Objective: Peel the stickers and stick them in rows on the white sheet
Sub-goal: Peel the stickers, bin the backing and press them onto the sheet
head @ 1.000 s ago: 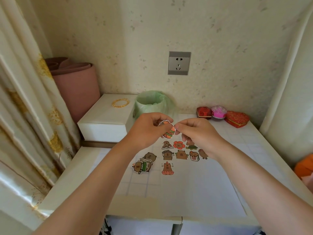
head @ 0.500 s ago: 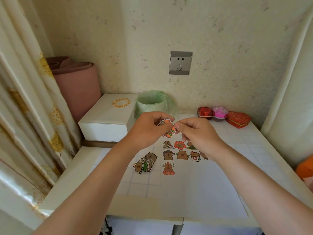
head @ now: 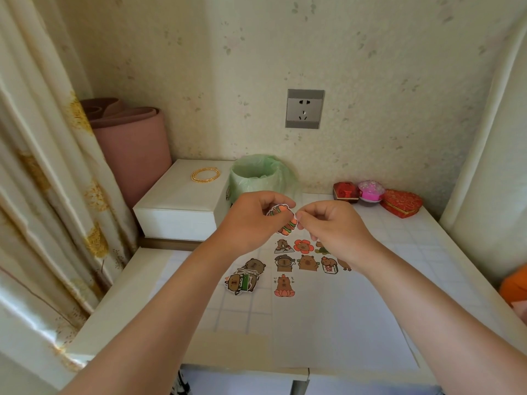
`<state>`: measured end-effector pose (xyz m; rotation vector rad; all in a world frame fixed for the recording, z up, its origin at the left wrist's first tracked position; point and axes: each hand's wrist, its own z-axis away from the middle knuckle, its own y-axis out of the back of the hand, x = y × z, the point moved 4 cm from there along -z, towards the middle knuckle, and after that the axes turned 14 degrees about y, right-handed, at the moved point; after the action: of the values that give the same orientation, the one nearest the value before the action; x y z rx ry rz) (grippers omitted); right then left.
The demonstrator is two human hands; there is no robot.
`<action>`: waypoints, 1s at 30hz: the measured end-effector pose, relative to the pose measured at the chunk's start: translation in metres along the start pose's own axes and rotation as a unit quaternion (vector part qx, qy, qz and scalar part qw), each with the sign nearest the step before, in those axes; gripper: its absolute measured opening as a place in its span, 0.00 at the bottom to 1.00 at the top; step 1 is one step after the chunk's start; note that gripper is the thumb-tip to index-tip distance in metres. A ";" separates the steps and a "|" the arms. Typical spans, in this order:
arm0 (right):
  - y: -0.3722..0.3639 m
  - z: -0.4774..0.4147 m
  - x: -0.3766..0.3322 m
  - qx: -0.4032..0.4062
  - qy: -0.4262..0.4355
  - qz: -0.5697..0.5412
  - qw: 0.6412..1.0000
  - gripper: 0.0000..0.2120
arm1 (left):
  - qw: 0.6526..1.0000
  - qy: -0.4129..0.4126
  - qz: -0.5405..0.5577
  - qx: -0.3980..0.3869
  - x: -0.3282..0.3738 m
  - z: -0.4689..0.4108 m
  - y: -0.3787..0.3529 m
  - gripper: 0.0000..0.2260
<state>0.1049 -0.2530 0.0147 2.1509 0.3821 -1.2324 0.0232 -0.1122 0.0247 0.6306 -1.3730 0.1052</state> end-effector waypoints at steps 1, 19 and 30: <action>0.000 0.000 0.000 -0.002 0.004 0.007 1.000 0.10 | 1.000 0.000 -0.001 0.000 0.000 0.000 -0.001 0.06; 0.005 0.001 -0.004 -0.015 0.021 0.038 0.999 0.10 | 1.000 -0.004 -0.018 0.012 -0.001 -0.001 -0.002 0.06; 0.006 0.003 -0.009 -0.023 0.019 0.053 0.998 0.08 | 0.999 -0.019 -0.027 -0.012 -0.002 0.000 -0.003 0.08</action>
<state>0.1014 -0.2595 0.0235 2.1299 0.3050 -1.1150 0.0244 -0.1143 0.0213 0.6512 -1.3902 0.0335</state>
